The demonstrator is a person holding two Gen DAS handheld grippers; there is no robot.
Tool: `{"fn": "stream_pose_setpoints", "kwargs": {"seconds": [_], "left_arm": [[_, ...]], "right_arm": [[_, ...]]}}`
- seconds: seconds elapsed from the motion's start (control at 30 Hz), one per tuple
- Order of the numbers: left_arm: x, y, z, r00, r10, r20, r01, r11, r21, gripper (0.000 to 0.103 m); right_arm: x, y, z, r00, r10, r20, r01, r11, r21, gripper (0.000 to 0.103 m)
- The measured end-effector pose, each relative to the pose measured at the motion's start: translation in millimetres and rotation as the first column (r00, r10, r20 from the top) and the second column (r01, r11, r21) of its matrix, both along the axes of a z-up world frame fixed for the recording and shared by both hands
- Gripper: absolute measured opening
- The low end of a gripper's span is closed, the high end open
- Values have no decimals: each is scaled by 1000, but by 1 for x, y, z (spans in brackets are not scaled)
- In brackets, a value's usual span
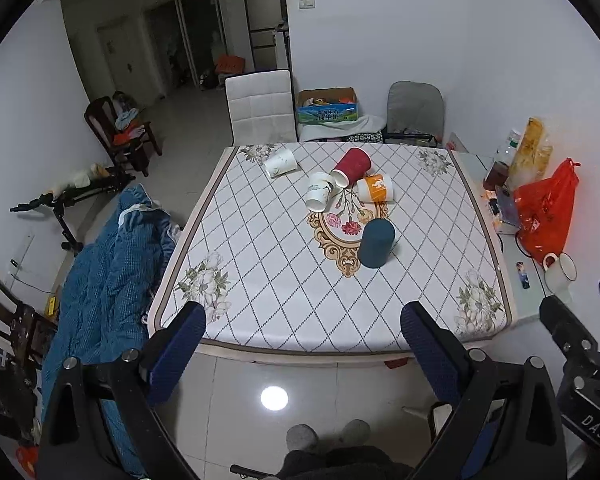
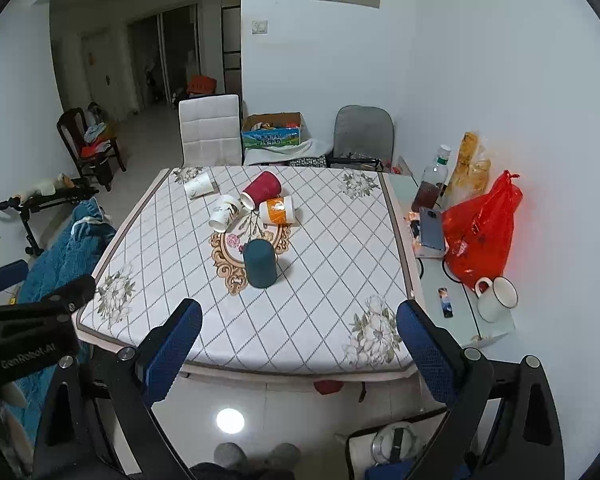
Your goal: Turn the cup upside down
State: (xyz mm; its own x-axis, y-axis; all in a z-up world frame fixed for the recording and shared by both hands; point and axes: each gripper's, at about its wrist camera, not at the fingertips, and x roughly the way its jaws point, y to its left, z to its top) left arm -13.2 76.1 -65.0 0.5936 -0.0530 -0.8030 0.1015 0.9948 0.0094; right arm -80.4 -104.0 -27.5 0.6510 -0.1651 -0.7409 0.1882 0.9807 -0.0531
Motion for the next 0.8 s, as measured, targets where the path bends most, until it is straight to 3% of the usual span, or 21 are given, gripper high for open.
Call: {"fn": "stream_pose_setpoints", "kwargs": {"seconds": [0.8], "left_arm": [[-25, 9, -1, 1000, -6, -3, 6, 1000, -4, 100]], "right_arm": [[-10, 12, 7, 1000, -12, 0, 12, 999, 45, 103]]}}
